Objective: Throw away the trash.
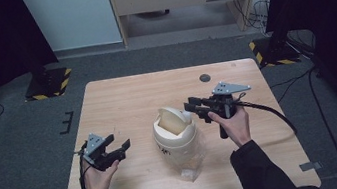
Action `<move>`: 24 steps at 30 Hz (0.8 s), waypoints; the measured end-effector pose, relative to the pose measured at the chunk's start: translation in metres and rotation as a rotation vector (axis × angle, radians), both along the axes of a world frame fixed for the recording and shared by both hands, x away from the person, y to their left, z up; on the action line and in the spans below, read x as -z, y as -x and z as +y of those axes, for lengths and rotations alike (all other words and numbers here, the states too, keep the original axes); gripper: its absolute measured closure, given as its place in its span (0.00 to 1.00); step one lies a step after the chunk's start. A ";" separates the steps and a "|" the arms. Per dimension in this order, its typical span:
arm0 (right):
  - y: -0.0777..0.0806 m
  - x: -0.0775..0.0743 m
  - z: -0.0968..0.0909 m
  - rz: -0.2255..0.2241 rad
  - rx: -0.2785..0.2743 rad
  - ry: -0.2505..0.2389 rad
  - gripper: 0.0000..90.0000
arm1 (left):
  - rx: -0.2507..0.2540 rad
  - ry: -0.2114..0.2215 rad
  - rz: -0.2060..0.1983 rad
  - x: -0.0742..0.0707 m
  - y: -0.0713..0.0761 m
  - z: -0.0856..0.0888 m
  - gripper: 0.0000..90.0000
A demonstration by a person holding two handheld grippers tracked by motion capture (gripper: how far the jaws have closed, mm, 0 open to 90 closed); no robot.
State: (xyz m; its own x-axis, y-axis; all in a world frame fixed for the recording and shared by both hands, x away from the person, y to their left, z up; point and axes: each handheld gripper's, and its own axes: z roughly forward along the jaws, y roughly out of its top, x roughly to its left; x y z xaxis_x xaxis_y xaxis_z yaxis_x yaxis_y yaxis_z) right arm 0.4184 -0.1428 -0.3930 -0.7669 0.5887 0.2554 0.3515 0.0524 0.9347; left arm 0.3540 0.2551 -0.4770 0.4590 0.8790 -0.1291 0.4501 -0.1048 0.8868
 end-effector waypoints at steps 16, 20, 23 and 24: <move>0.004 0.036 -0.066 0.054 0.170 0.129 0.40 | -0.038 -0.052 0.113 0.018 -0.010 0.011 0.23; 0.010 0.059 -0.090 0.117 0.198 0.159 0.36 | -0.045 -0.078 0.174 0.027 -0.015 0.014 0.20; 0.014 0.073 -0.108 0.154 0.213 0.192 0.31 | -0.050 -0.093 0.216 0.033 -0.018 0.017 0.18; 0.014 0.077 -0.111 0.161 0.222 0.198 0.30 | -0.053 -0.098 0.230 0.036 -0.019 0.018 0.17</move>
